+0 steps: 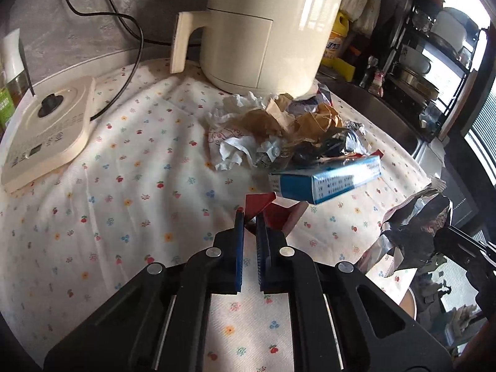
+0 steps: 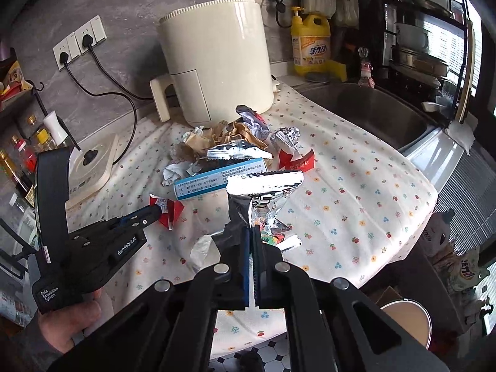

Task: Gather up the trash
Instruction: 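Grasp the silver snack wrapper with the right gripper and lift it, then carry the silver wrapper over the white bin and open the right gripper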

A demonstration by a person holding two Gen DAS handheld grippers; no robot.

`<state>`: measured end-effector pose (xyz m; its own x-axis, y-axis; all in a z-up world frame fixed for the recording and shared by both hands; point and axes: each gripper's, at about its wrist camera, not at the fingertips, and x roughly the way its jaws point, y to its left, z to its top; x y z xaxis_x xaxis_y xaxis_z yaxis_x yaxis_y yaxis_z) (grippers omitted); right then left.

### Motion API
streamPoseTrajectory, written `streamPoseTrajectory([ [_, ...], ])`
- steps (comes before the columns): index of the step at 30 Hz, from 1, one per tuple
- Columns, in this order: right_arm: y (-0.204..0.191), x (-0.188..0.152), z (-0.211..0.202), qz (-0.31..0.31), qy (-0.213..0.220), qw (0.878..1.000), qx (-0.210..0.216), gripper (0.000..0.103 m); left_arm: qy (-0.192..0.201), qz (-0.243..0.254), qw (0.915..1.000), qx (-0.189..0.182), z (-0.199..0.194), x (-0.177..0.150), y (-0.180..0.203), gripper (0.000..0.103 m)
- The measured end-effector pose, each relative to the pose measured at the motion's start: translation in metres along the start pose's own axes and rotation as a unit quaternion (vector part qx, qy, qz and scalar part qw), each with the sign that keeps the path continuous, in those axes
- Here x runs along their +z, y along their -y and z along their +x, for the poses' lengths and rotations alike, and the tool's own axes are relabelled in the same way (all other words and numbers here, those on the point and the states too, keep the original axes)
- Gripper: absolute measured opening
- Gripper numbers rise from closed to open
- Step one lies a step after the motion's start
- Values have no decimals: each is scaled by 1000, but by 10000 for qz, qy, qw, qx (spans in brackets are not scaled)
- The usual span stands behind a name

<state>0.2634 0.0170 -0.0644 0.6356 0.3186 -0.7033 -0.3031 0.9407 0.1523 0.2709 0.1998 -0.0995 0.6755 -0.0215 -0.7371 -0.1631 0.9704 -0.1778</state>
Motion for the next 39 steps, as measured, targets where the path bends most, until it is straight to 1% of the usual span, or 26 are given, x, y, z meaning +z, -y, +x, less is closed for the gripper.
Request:
streamPoseTrajectory([
  [6,-3,-3,-20,-143,228,9992,287,2,234,40,9989,393,-30,-2,7,8],
  [10,4,-2,-34,-147,207,9974,672,2,411,-72,9963,752,-59,-4,13,8],
  [13,9,-2,-52,-346,373,9957,779,2,588,-222,9932,979,-83,-9,19,8],
  [17,20,-8,-74,-490,502,9937,870,2,708,-248,9906,1144,-103,-19,37,8],
  [21,37,-18,-92,-568,589,9929,861,2,772,-242,9897,1178,-116,-29,60,8],
  [27,73,-29,-111,-389,581,9946,763,2,728,-156,9912,1097,-121,-46,96,8],
  [32,101,-39,-121,-220,580,9963,590,2,668,-9,9932,956,-119,-54,124,8],
  [39,134,-53,-127,90,558,9980,291,2,540,346,9956,690,-110,-60,159,8],
])
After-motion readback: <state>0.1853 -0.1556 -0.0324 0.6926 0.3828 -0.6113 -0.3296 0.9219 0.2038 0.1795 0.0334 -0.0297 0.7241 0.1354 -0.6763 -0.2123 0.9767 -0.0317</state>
